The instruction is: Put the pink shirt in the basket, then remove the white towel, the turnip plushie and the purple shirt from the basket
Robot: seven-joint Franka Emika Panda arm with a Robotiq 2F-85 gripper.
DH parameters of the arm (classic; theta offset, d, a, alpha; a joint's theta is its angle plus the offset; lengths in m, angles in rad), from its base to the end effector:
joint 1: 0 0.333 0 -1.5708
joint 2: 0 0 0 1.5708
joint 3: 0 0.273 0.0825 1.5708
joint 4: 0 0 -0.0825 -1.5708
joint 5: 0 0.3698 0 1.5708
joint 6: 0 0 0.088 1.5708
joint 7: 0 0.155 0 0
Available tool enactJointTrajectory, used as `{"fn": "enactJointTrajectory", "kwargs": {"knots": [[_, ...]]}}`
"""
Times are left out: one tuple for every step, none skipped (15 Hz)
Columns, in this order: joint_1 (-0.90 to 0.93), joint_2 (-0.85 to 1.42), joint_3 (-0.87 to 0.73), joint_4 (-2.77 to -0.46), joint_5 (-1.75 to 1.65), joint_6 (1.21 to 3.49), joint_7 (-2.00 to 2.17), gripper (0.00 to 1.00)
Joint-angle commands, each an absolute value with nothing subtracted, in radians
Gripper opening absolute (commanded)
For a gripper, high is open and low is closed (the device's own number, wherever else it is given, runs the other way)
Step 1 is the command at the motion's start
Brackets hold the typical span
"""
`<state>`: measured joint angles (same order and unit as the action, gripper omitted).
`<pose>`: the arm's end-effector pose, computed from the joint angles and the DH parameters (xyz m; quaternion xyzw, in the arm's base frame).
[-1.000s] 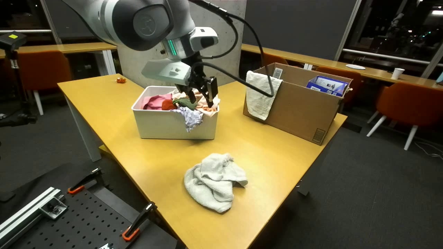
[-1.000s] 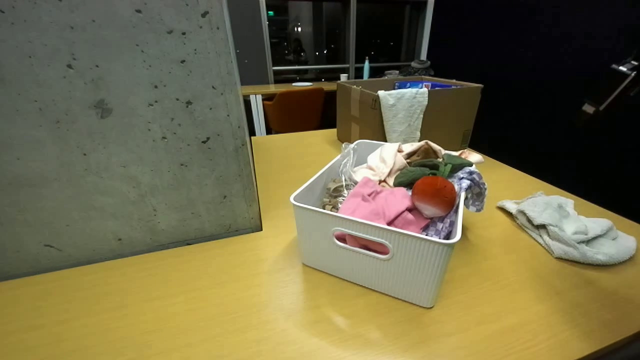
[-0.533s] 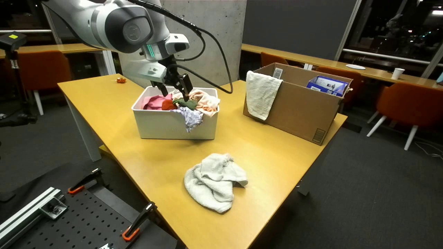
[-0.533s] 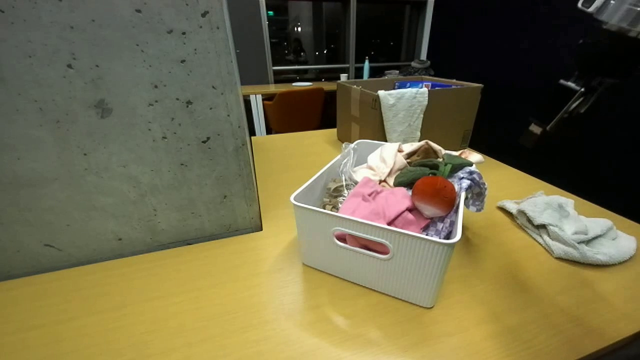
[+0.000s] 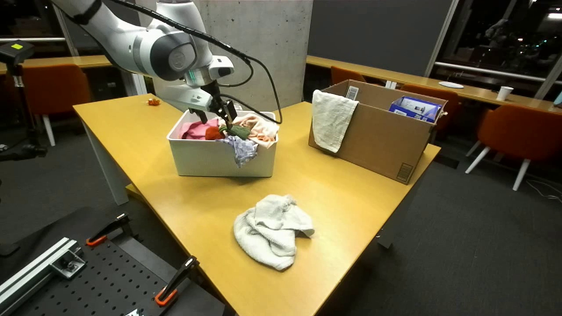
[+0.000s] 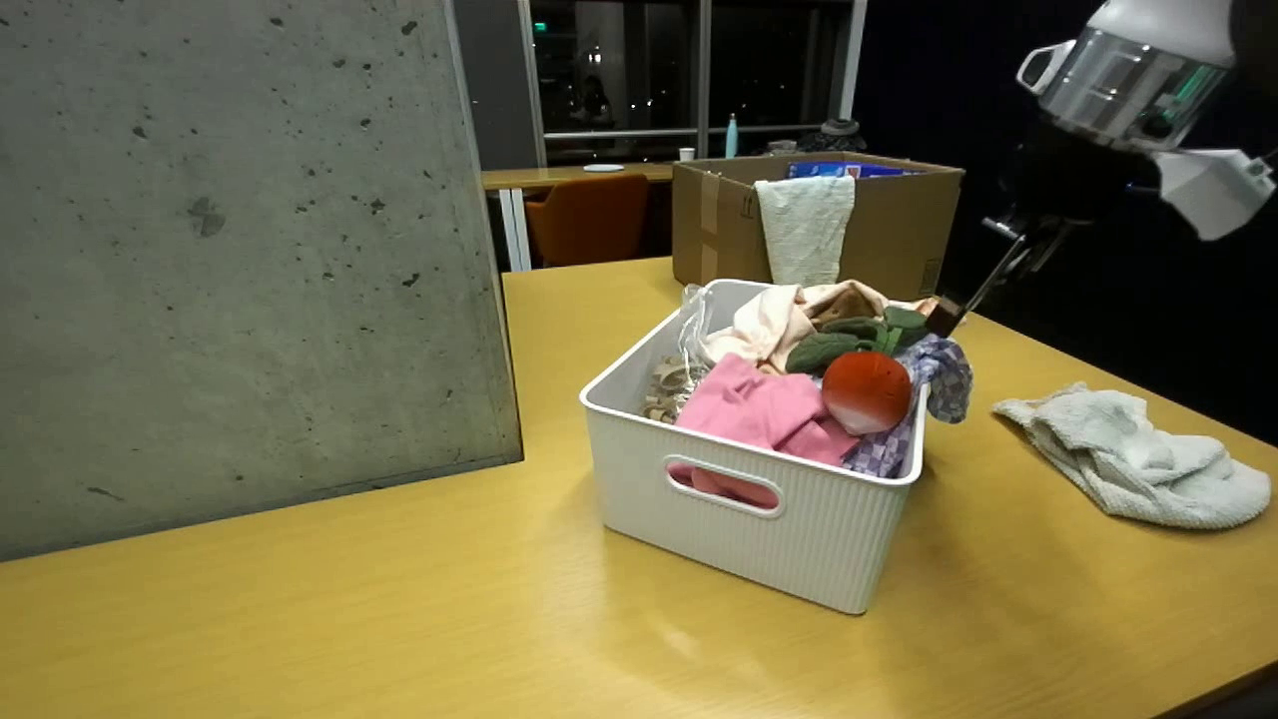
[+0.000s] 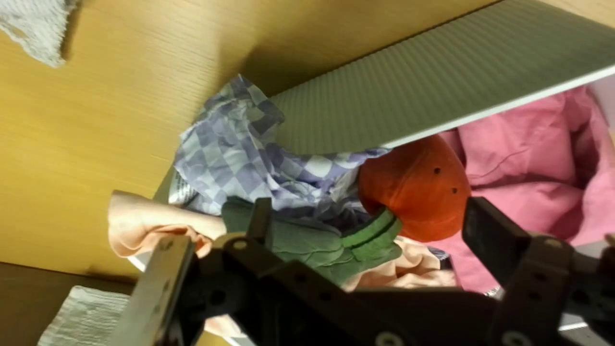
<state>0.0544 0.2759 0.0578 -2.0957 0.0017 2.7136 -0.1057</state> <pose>0.6015 0.0678 0.2489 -0.9798 -0.1040 -0.1704 0.0086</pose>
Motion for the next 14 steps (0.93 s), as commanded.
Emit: {"fn": "enactJointTrajectory", "kwargs": {"knots": [[0.074,0.384,0.067,-1.972,-0.024,2.714,-0.094,1.0],[0.079,0.405,0.068,-1.95,-0.025,2.713,-0.095,1.0],[0.083,0.428,0.067,-1.927,-0.029,2.715,-0.097,1.0],[0.087,0.44,0.065,-1.91,-0.033,2.71,-0.096,1.0],[0.088,0.456,0.065,-1.893,-0.035,2.71,-0.099,1.0],[0.091,0.466,0.063,-1.881,-0.038,2.709,-0.098,1.0],[0.092,0.478,0.061,-1.867,-0.042,2.707,-0.098,1.0],[0.091,0.487,0.06,-1.856,-0.043,2.706,-0.1,1.0],[0.092,0.495,0.059,-1.847,-0.045,2.705,-0.099,1.0],[0.092,0.501,0.059,-1.839,-0.046,2.704,-0.099,1.0],[0.094,0.505,0.058,-1.834,-0.048,2.703,-0.095,1.0],[0.097,0.503,0.056,-1.838,-0.051,2.702,-0.091,1.0],[0.103,0.493,0.053,-1.852,-0.058,2.704,-0.083,1.0],[0.107,0.479,0.051,-1.871,-0.065,2.707,-0.078,1.0]]}}
